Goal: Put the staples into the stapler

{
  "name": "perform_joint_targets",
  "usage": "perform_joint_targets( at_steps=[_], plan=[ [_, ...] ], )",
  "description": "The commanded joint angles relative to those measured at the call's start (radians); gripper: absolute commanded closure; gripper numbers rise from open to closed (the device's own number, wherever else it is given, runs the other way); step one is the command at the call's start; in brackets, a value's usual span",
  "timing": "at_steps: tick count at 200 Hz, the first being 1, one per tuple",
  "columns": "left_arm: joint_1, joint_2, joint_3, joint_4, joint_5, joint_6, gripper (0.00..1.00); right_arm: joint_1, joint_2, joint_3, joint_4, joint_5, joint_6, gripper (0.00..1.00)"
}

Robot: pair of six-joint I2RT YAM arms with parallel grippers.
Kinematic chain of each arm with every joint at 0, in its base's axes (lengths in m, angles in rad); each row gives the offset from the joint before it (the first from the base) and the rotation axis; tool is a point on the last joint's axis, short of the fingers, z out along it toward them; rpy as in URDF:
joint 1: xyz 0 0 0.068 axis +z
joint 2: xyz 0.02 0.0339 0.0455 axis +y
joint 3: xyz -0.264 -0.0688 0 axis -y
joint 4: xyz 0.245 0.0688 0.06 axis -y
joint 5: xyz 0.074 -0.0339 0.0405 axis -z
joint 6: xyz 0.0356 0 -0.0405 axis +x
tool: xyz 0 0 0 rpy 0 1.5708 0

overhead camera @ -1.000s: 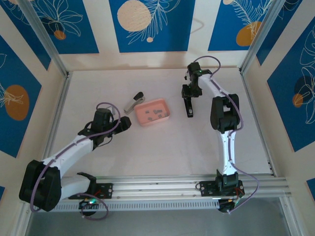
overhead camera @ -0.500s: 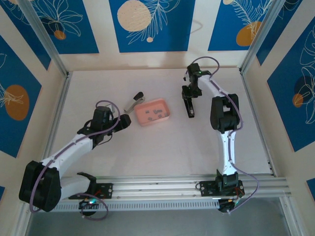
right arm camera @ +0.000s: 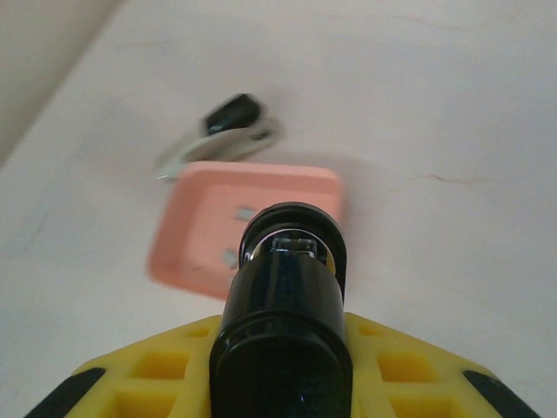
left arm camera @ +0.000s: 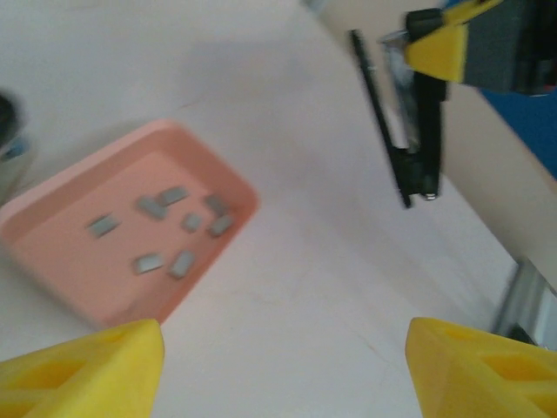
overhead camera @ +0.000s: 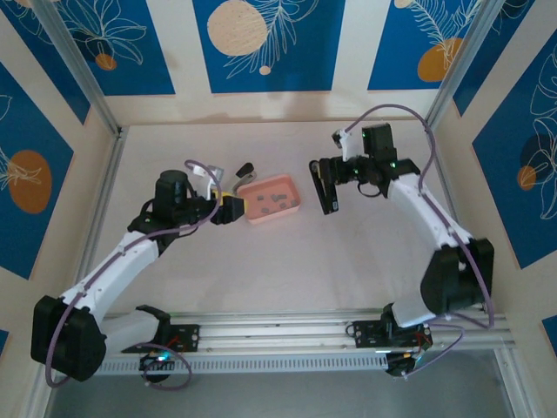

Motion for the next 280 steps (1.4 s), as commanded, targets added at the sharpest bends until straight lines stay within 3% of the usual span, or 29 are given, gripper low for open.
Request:
perform_joint_targets(
  at_steps=[1, 26, 55, 96, 175, 280],
  plan=[
    [-0.01, -0.028, 0.034, 0.035, 0.223, 0.167, 0.27, 0.04, -0.126, -0.127, 0.095, -0.236, -0.155, 1.0],
    [-0.031, -0.037, 0.053, 0.026, 0.249, 0.242, 0.3, 0.108, -0.271, -0.258, 0.141, -0.302, -0.361, 1.0],
    [-0.094, -0.026, 0.076, -0.038, 0.232, 0.358, 0.47, 0.176, -0.314, -0.286, 0.124, -0.255, -0.456, 1.0],
    [-0.175, 0.0, 0.076, -0.036, 0.215, 0.431, 0.45, 0.246, -0.3, -0.286, 0.146, -0.299, -0.526, 1.0],
    [-0.225, 0.058, 0.05, 0.108, 0.189, 0.367, 0.44, 0.298, -0.254, -0.242, 0.167, -0.336, -0.541, 1.0],
    [-0.23, 0.191, 0.078, -0.032, -0.024, 0.385, 0.47, 0.3, -0.313, -0.225, 0.236, -0.393, -0.503, 1.0]
  ],
)
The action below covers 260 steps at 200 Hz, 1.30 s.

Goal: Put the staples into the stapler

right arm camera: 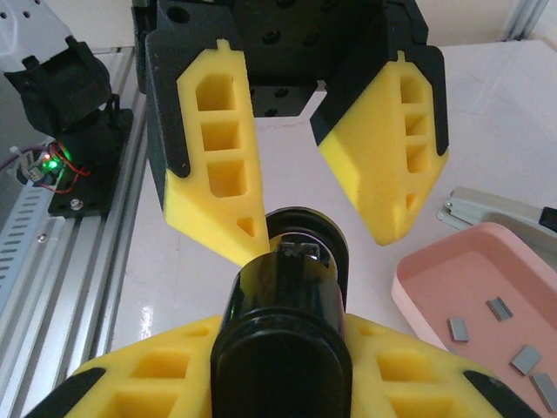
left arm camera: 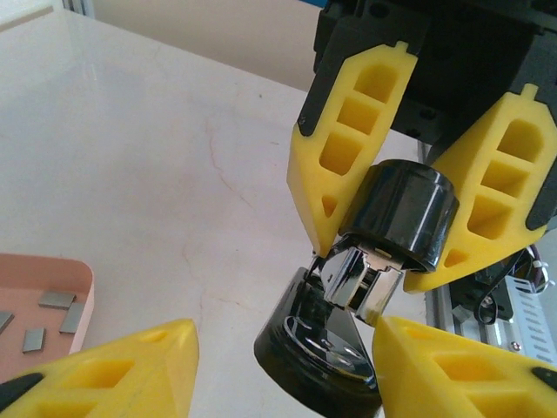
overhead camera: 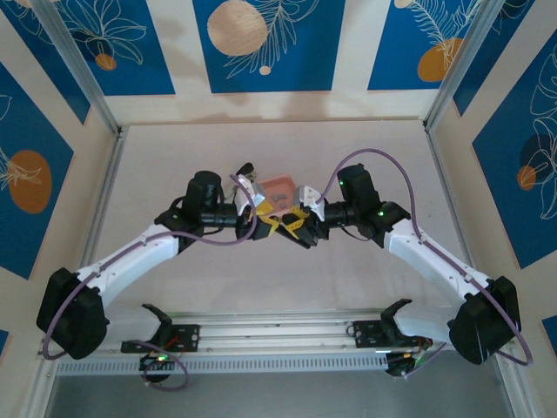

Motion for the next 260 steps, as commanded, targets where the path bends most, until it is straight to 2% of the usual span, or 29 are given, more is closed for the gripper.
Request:
perform_joint_targets(
  at_steps=[1, 83, 98, 111, 138, 159, 183, 200, 225, 260],
  plan=[
    [-0.005, 0.049, 0.01, -0.096, -0.13, 0.025, 0.47, 0.007, -0.066, 0.058, 0.122, -0.131, 0.02, 1.0],
    [-0.005, 0.115, -0.047, -0.061, -0.222, 0.0, 0.51, -0.061, -0.15, 0.018, 0.315, -0.206, 0.173, 1.0],
    [-0.005, 0.11, -0.046, -0.039, -0.164, -0.009, 0.5, -0.061, -0.149, 0.018, 0.289, -0.184, 0.164, 1.0],
    [-0.006, 0.087, -0.062, 0.014, -0.074, -0.02, 0.42, -0.07, -0.144, 0.013, 0.252, -0.161, 0.143, 1.0],
    [-0.006, -0.019, -0.189, 0.297, 0.005, -0.06, 0.36, -0.106, -0.121, 0.02, 0.152, -0.189, 0.095, 1.0],
    [-0.007, -0.099, -0.259, 0.445, 0.056, -0.017, 0.3, -0.105, -0.08, 0.072, -0.007, -0.213, -0.001, 1.0],
    [-0.008, -0.15, -0.217, 0.363, 0.046, 0.025, 0.27, -0.08, -0.038, 0.114, -0.1, -0.225, -0.068, 1.0],
    [-0.012, -0.156, -0.176, 0.288, 0.064, 0.065, 0.26, -0.06, -0.015, 0.131, -0.109, -0.243, -0.079, 1.0],
    [-0.013, -0.144, -0.153, 0.275, 0.085, 0.086, 0.26, -0.037, 0.012, 0.153, -0.109, -0.273, -0.08, 1.0],
    [-0.029, -0.121, -0.121, 0.27, 0.126, 0.1, 0.34, -0.019, 0.037, 0.17, -0.119, -0.28, -0.081, 1.0]
  ],
)
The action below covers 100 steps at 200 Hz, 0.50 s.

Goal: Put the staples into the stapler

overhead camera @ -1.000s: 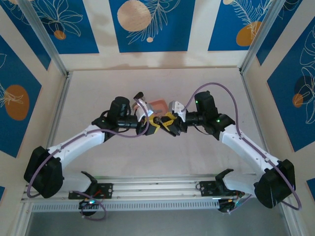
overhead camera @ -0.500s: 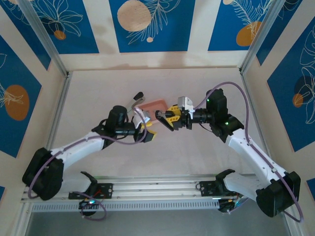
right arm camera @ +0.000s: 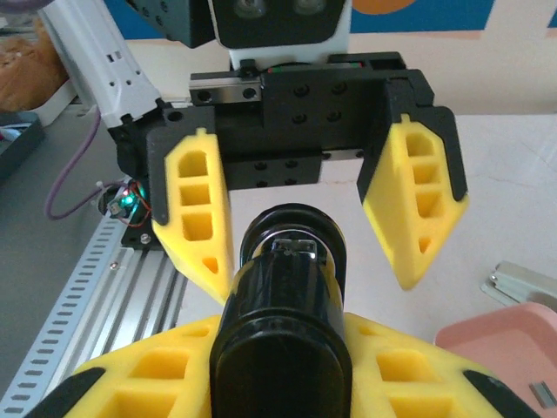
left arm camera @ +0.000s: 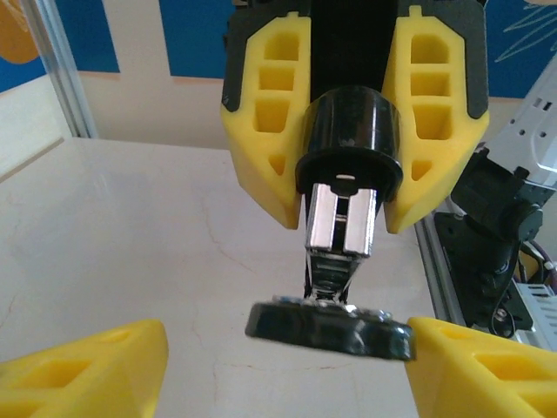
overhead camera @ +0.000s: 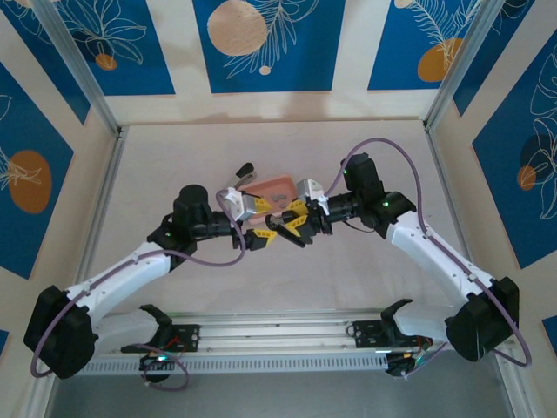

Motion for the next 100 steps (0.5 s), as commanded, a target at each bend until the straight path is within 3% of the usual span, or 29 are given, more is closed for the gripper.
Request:
perform_joint_targets(
  at_steps=[1, 51, 100],
  plan=[
    [-0.015, 0.015, 0.042, -0.013, 0.066, 0.04, 0.34, 0.011, 0.009, 0.048, -0.007, -0.066, -0.023, 1.0],
    [-0.029, 0.035, 0.04, 0.029, 0.108, 0.038, 0.57, 0.013, 0.016, 0.05, 0.008, -0.061, -0.01, 1.0],
    [-0.036, 0.028, 0.037, 0.048, 0.129, 0.038, 0.9, -0.005, 0.013, 0.049, 0.029, -0.075, 0.021, 1.0]
  ],
)
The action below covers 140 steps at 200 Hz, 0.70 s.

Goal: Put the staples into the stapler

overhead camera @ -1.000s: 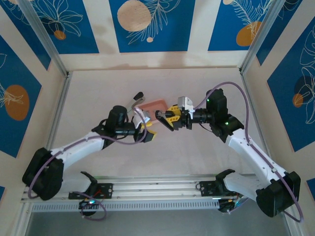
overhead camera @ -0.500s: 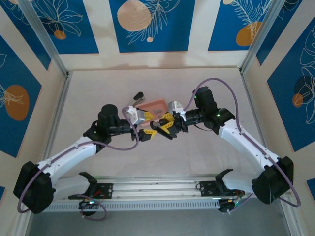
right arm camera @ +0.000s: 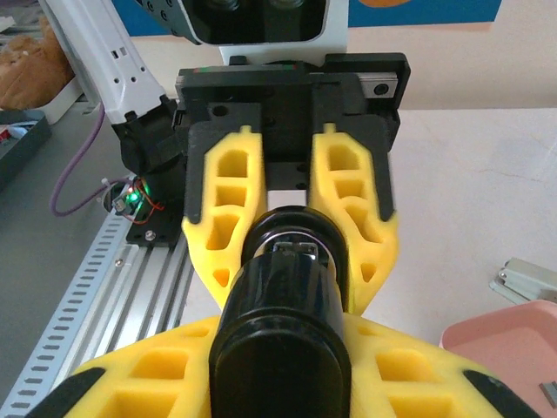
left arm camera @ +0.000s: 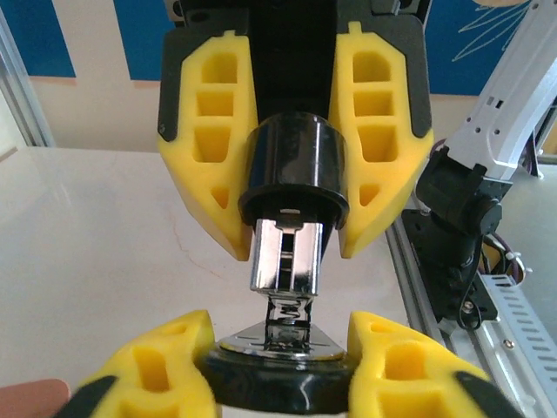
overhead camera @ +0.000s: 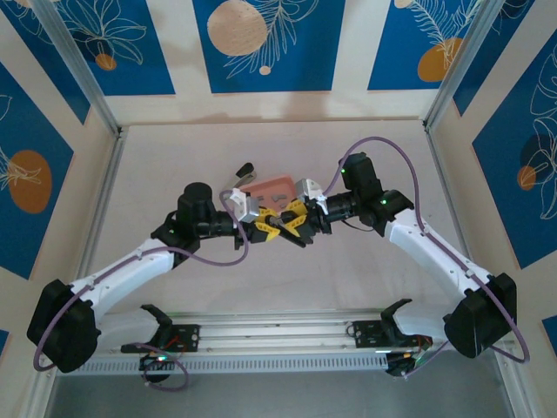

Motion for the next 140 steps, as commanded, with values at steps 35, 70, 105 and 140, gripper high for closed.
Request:
perform_joint_targets(
  at_steps=[35, 70, 105, 140],
  plan=[
    [-0.015, -0.046, -0.053, 0.032, -0.084, 0.108, 1.0, -0.069, -0.07, -0.009, 0.194, -0.128, 0.139, 1.0],
    [-0.002, -0.065, -0.182, 0.134, -0.181, 0.078, 1.0, -0.172, -0.157, -0.078, 0.421, -0.205, 0.317, 1.0],
    [-0.001, -0.032, -0.265, 0.241, -0.196, 0.003, 1.0, -0.251, -0.208, -0.128, 0.628, -0.236, 0.489, 1.0],
    [-0.002, 0.023, -0.286, 0.261, -0.248, 0.004, 1.0, -0.301, -0.234, -0.174, 0.926, -0.206, 0.724, 1.0]
  ],
)
